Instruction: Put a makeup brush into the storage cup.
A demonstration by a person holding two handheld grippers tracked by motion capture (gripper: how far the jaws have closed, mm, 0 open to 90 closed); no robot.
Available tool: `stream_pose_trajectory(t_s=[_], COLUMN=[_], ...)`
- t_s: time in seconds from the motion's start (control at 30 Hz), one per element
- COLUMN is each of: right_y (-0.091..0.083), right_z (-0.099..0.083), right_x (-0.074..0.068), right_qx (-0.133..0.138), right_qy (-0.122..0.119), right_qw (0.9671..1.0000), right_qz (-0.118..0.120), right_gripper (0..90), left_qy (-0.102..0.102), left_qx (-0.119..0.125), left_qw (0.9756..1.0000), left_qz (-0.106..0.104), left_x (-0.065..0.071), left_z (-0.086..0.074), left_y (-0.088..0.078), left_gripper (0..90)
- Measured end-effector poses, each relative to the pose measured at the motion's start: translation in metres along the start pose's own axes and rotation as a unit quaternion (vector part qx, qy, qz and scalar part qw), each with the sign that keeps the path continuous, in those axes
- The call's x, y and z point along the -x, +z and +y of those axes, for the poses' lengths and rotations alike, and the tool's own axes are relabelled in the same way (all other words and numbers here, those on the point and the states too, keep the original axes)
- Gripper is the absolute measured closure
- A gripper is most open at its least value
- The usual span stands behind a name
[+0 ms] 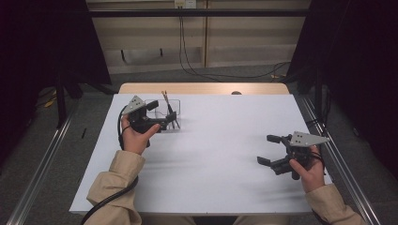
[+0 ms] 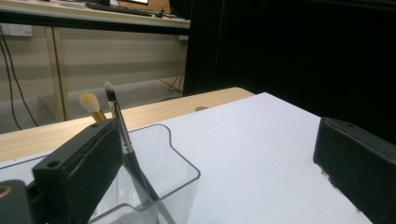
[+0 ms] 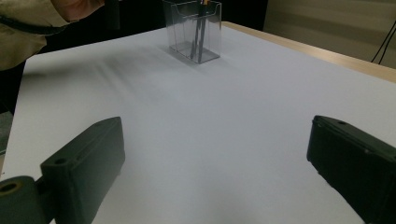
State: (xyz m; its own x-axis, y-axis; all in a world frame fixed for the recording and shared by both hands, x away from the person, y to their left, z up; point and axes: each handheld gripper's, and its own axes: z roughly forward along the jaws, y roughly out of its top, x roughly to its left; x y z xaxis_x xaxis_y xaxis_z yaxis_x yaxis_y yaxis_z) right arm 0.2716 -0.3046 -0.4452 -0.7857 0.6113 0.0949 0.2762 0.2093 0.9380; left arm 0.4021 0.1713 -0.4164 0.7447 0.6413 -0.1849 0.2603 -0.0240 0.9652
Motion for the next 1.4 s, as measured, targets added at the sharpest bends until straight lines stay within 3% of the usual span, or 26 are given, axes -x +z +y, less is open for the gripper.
stream_pose_trajectory(t_s=[0.87, 1.4], right_y=[-0.005, -0.011], right_z=[-0.001, -0.003], right_x=[-0.005, -0.009], right_qx=[0.001, -0.001], right_qy=[0.001, 0.0], right_qw=[1.0, 1.0], right_qz=[-0.003, -0.008], right_gripper=[3.9, 3.9], left_qy=[0.037, 0.037], left_qx=[-0.007, -0.009], left_qw=[0.9985, 0.9982], left_qz=[-0.039, -0.047], left_x=[0.014, 0.016], left_z=[-0.003, -0.01], left_y=[-0.016, -0.028], left_gripper=[0.0, 0.0])
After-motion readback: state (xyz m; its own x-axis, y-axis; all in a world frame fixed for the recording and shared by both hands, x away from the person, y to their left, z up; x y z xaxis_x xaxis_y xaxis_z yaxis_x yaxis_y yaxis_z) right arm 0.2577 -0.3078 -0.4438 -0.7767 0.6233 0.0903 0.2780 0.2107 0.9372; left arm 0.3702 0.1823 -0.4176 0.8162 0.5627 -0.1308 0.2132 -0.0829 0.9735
